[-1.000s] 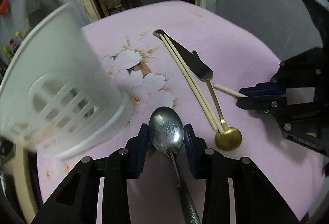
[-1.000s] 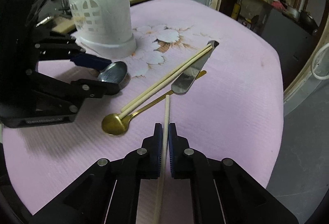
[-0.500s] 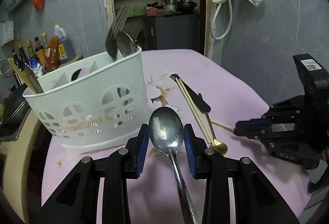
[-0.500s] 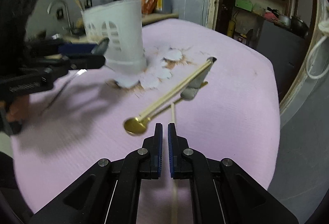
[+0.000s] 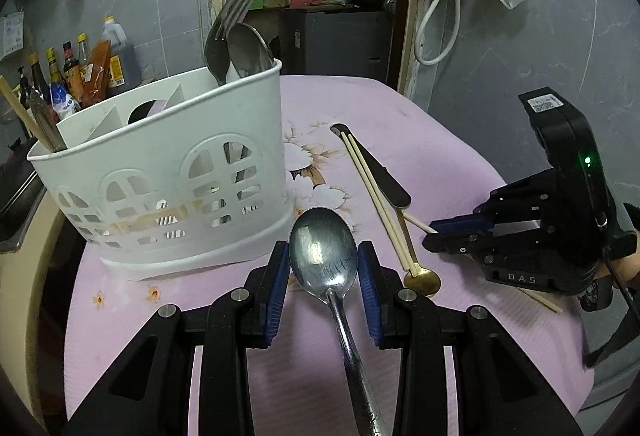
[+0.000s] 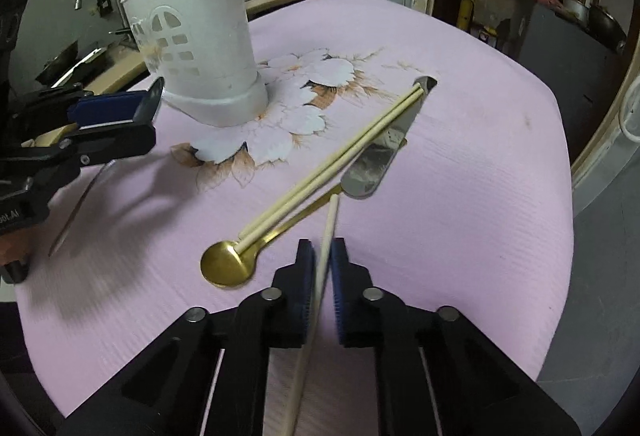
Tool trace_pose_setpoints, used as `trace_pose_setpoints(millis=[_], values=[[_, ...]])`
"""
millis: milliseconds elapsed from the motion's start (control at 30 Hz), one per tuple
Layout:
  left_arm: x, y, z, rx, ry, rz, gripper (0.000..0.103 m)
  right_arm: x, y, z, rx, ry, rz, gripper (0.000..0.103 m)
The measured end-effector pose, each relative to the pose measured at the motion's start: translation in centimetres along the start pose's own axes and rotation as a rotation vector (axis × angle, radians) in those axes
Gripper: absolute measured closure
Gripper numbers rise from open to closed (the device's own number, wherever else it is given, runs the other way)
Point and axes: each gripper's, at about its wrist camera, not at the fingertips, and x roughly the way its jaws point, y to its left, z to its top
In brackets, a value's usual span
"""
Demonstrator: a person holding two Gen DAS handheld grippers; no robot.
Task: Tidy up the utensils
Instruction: 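Carry the chopstick and the spoon up over the white caddy with both tools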
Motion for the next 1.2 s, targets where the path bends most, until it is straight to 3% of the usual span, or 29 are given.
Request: trace_pose_setpoints(millis=[100,233,433,633,900,1200], values=[[-0.2,0.4,0.1,0.000,-0.005,-0.006,0.074,-0.3,0.9,0.0,-0.039,0.006,-0.043,0.100],[-1.5,0.7,0.0,-0.013,-0.064,-0.039,0.074,-2.0,1.1,-0.5,0.020,-0.085,0.009,0.100],[-3.9,1.3,0.3,-0.020,-0.178,-0.035,0.074,-5.3,1.2,-1.3,0.125,-0.306,0.067,0.100],[-6.0,2.1,0.8,-0.048,-0.277,-0.032,0.074,-8.1,1.9,-0.8,0.151,-0.582,0.111,0.100],[-8.6,4.1,3.0,-0.080,-0.364,0.009,0.074,-10.4,4.7,3.1,0.062,-0.794,0.117,0.100],[-11.6,8.3,6.4,-0.115,-0.467,0.086,0.074,-11.7,6.4,9.4,0.064,-0.991,0.223,0.100]])
